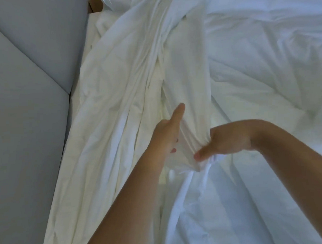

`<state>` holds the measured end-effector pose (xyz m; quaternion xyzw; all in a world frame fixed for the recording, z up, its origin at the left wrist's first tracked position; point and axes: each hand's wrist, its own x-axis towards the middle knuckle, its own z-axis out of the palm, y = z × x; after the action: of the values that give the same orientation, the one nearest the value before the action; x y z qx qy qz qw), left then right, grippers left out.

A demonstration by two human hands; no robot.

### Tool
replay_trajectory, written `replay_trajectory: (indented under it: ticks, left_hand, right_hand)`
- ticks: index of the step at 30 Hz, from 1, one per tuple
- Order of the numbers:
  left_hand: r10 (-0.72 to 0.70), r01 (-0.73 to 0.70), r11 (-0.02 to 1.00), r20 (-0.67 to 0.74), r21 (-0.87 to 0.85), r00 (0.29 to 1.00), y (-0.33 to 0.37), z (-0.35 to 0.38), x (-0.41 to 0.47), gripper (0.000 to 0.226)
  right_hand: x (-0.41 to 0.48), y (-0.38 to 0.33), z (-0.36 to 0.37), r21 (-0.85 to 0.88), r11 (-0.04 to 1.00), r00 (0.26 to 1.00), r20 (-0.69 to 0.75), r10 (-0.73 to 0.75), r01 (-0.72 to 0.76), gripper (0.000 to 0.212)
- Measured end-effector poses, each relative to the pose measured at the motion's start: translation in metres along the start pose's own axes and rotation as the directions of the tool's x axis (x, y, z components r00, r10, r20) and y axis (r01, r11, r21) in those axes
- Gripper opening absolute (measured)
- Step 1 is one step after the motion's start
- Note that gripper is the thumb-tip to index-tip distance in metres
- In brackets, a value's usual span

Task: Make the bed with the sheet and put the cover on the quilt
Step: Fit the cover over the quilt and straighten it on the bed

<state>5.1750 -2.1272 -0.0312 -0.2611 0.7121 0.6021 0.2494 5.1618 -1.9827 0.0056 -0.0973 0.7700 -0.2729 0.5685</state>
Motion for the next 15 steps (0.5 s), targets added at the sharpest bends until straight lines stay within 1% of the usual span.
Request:
replay_trajectory:
  ticks: [1,2,3,4,5,6,7,8,9,10,11,12,13,14,15]
  left_hand:
    - [-0.05,0.036,0.99,0.099,0.133,0.994,-0.003,0.006,-0.001,0.045]
    - [-0.005,-0.022,0.97,0.108,0.243,0.994,-0.008,0.012,-0.001,0.039]
    - [0.093,-0.107,0.952,0.061,0.286,0.994,-0.01,0.017,-0.005,0.034]
    - [0.21,-0.2,0.943,-0.01,0.266,0.978,-0.01,0.019,-0.011,0.035]
    - [0.319,-0.298,0.933,-0.082,0.201,0.944,-0.008,0.018,-0.017,0.037]
    - [0.393,-0.384,0.918,-0.103,0.101,0.914,-0.005,0.015,-0.024,0.038]
    - [0.43,-0.431,0.902,-0.057,0.005,0.901,-0.001,0.013,-0.028,0.038]
    - [0.445,-0.443,0.895,0.034,-0.06,0.895,0.003,0.011,-0.034,0.038]
    - [0.435,-0.43,0.901,0.12,-0.061,0.892,0.005,0.008,-0.039,0.037]
    - [0.411,-0.416,0.91,0.173,-0.011,0.895,0.005,0.004,-0.043,0.036]
    - [0.388,-0.402,0.915,0.184,0.044,0.903,0.004,0.0,-0.045,0.035]
    - [0.369,-0.381,0.923,0.163,0.053,0.915,0.002,-0.005,-0.046,0.034]
    - [0.345,-0.35,0.937,0.119,0.018,0.931,0.001,-0.009,-0.048,0.032]
    - [0.314,-0.312,0.949,0.062,-0.031,0.947,-0.004,-0.013,-0.049,0.028]
    - [0.274,-0.274,0.96,-0.001,-0.066,0.962,-0.011,-0.016,-0.047,0.025]
  right_hand:
    - [0.001,0.005,0.009,-0.03,0.999,0.999,0.047,0.02,-0.019,0.023]
    - [0.003,0.01,0.016,-0.025,1.0,0.998,0.057,0.009,-0.008,0.03]
    - [0.002,0.013,0.02,0.047,0.998,0.998,0.042,-0.044,0.042,0.031]
    - [-0.001,0.014,0.02,0.187,0.976,0.994,0.005,-0.114,0.111,0.03]
    - [-0.002,0.017,0.018,0.351,0.918,0.983,-0.068,-0.17,0.183,0.033]
    - [-0.001,0.022,0.017,0.493,0.827,0.963,-0.165,-0.214,0.269,0.038]
    - [0.0,0.026,0.017,0.592,0.718,0.931,-0.248,-0.269,0.366,0.047]
    - [0.002,0.03,0.019,0.647,0.619,0.895,-0.304,-0.327,0.446,0.062]
    - [0.004,0.029,0.024,0.664,0.568,0.871,-0.321,-0.372,0.487,0.077]
    - [0.006,0.025,0.031,0.652,0.576,0.866,-0.308,-0.394,0.493,0.086]
    - [0.008,0.022,0.037,0.618,0.626,0.875,-0.262,-0.406,0.476,0.082]
    - [0.01,0.021,0.041,0.573,0.685,0.889,-0.212,-0.406,0.45,0.069]
    - [0.011,0.02,0.044,0.537,0.73,0.902,-0.172,-0.396,0.423,0.054]
    - [0.012,0.019,0.046,0.509,0.756,0.911,-0.185,-0.37,0.41,0.047]
    - [0.014,0.02,0.047,0.484,0.773,0.911,-0.232,-0.34,0.411,0.046]
